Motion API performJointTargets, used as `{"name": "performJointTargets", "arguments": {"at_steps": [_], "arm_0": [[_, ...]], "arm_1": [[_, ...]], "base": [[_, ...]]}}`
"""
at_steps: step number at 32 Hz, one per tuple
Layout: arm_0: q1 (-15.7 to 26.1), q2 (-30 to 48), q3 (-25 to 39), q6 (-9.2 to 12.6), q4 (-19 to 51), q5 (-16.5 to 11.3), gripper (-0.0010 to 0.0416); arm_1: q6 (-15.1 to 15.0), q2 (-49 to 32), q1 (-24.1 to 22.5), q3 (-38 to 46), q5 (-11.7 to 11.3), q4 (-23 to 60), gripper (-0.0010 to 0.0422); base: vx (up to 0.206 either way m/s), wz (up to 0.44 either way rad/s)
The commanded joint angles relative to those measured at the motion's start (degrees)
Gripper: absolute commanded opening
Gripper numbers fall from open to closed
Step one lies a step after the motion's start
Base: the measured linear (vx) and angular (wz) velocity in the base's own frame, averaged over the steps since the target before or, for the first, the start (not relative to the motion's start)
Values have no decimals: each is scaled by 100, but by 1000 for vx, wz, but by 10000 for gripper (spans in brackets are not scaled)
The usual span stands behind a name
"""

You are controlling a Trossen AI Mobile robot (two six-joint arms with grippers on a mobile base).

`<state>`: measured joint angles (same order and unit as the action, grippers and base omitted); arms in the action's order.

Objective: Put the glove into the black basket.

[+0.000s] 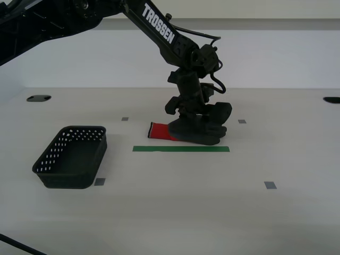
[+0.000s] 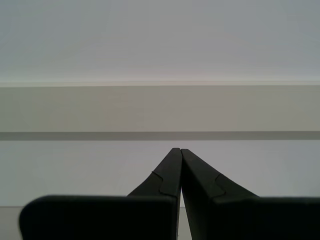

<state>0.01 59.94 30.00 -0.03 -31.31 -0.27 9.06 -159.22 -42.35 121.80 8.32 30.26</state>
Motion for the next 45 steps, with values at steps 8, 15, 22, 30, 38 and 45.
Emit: {"name": "performJointTargets", "arguments": {"at_steps": [8, 15, 22, 30, 38, 45], "arm_0": [[-2, 0, 4, 0, -15, 7, 0], [0, 0, 4, 0, -13, 4, 1], [-2, 0, 4, 0, 28, 7, 1], [0, 0, 4, 0, 42, 7, 1], [0, 0, 4, 0, 44, 7, 1], [0, 0, 4, 0, 44, 4, 1]], "arm_1": [[105, 2, -13, -11, -992, 114, 277], [114, 2, -17, -385, -938, -7, 248], [389, 2, -20, -619, -765, -487, 243], [407, 2, -35, -568, -732, -531, 242], [509, 2, -44, -570, -632, -509, 232], [610, 2, -44, -570, -603, -444, -9]], "base": [[0, 0], [0, 0], [0, 0], [0, 0], [0, 0], [0, 0]]}}
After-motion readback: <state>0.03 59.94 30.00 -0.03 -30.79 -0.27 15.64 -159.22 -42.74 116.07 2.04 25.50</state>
